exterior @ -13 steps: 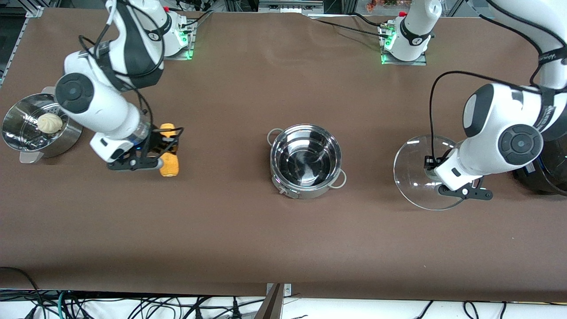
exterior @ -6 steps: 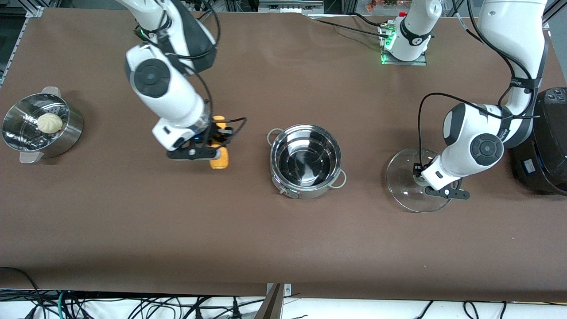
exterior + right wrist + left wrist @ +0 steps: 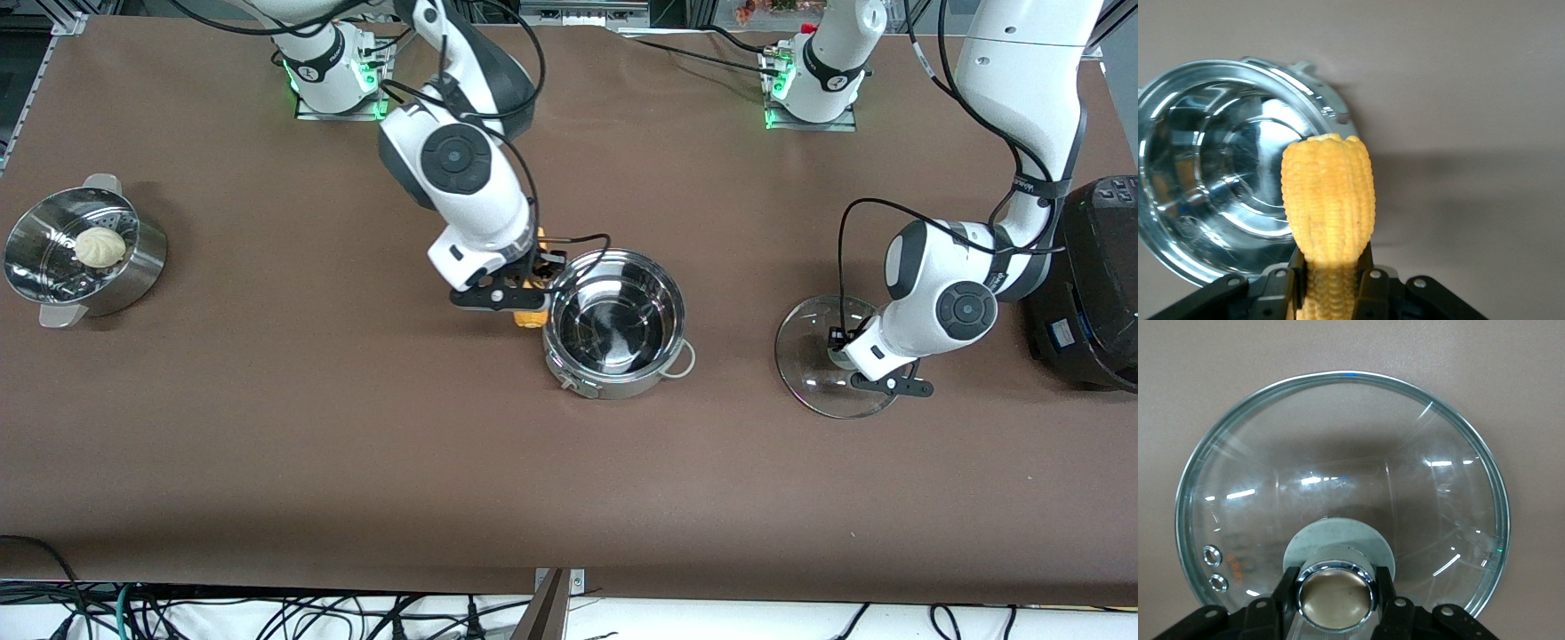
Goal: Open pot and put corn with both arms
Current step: 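Set the lid on the table with the left gripper while the right carries corn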
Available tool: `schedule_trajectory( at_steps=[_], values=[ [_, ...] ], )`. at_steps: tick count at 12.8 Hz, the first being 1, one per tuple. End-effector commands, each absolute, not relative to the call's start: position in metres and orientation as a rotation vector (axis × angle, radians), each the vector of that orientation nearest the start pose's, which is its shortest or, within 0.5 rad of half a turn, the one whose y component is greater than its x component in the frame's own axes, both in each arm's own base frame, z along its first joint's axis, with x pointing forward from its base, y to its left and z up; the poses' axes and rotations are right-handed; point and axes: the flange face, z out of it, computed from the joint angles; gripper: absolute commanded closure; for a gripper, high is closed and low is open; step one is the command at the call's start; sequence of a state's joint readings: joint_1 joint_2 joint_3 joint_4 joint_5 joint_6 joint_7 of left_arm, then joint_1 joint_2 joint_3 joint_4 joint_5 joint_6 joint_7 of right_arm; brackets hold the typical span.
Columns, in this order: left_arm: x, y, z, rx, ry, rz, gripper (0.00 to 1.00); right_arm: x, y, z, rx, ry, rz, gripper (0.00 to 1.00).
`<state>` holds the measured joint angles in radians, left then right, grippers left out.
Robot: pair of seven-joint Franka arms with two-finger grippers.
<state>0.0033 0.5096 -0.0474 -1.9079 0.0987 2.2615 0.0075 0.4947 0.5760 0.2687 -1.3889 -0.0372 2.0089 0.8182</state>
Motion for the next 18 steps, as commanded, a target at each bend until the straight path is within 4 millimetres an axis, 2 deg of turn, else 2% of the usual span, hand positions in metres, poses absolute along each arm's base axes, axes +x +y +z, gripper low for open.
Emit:
schedule_trajectory(
  at_steps=[1, 5, 9, 12, 16, 17, 18],
  values=[
    [0.615, -0.022, 0.221, -3.076, 0.202, 0.216, 0.01, 0.546, 0.506, 0.387, -3.001, 0.156, -0.009, 1.0],
    [0.616, -0.022, 0.228, -3.075, 0.203, 0.214, 0.0, 0.533, 0.532, 0.381, -3.017, 0.199, -0.053, 1.0],
    [0.62, -0.023, 0.263, -3.073, 0.202, 0.167, 0.0, 0.534, 0.556, 0.368, -3.008, 0.267, -0.091, 1.0],
    [0.625, -0.022, 0.31, -3.067, 0.239, 0.128, 0.0, 0.531, 0.57, 0.351, -3.002, 0.297, -0.113, 1.0],
    [0.647, -0.033, 0.402, -3.055, 0.246, 0.206, 0.0, 0.524, 0.582, 0.339, -3.005, 0.296, -0.153, 1.0],
    [0.652, -0.038, 0.423, -3.054, 0.251, 0.187, 0.0, 0.524, 0.582, 0.338, -3.006, 0.296, -0.154, 1.0],
    [0.652, -0.04, 0.434, -3.054, 0.25, 0.196, 0.0, 0.523, 0.583, 0.338, -3.006, 0.291, -0.154, 1.0]
  ],
)
